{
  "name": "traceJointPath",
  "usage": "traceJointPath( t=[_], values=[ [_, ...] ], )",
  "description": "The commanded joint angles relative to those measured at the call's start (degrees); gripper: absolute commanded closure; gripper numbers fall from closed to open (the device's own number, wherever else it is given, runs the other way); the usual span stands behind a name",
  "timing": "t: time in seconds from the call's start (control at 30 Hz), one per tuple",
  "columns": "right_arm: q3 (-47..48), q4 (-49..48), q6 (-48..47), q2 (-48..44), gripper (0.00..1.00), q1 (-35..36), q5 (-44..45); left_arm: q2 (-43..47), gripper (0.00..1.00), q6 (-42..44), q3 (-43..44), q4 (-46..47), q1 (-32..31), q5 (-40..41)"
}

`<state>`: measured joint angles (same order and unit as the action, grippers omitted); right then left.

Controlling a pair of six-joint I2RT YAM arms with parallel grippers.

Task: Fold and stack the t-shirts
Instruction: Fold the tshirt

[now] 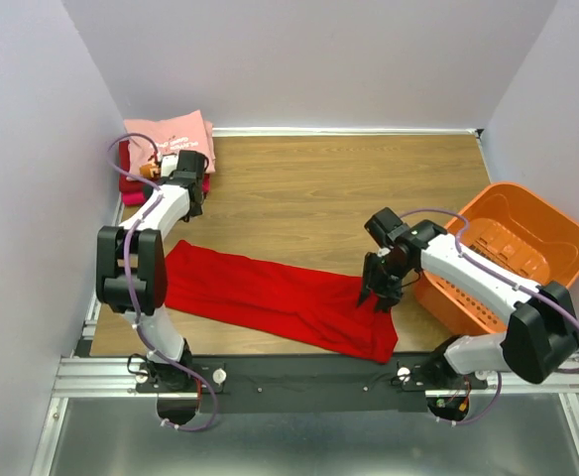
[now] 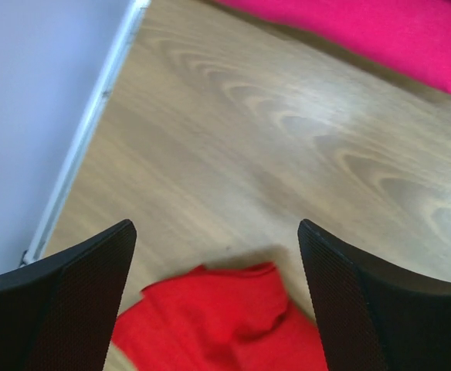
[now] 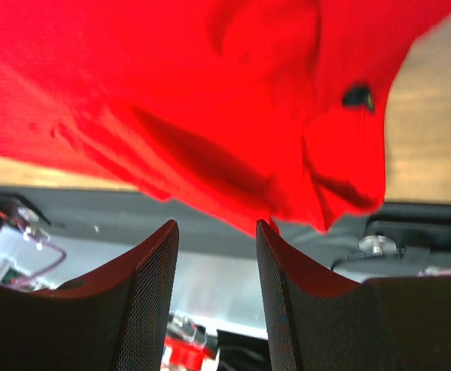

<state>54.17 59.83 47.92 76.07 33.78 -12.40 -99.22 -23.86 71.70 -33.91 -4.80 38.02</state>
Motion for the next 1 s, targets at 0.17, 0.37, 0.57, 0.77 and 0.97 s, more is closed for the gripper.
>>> traceJointPath(
  t=[0.17,0.37,0.57,0.77,0.97],
  values=[
    [-0.8,-5.4,0.2,2.6,0.47,0.3,8.4,-4.3,0.14,2.1,0.0,1.0,0.0,-6.6],
    [-2.1,-5.7,0.2,4.1,0.47,0.3,10.7,-2.5,0.19,3.1,-3.2,1.0,0.0,-9.5],
    [-2.1,-6.0,-0.3,4.6,0.47,0.3,11.0,-0.5,0.29,2.6,-6.0,0.8,0.0,-11.7],
    [-2.7,-6.4,-0.2,4.8,0.47,0.3,11.3,-0.3,0.37,2.9,-7.7,1.4,0.0,-11.8],
    [-3.2,-6.9,-0.1,5.7,0.47,0.3,13.9,-1.3,0.51,2.9,-8.0,2.3,0.0,-12.8]
  ],
)
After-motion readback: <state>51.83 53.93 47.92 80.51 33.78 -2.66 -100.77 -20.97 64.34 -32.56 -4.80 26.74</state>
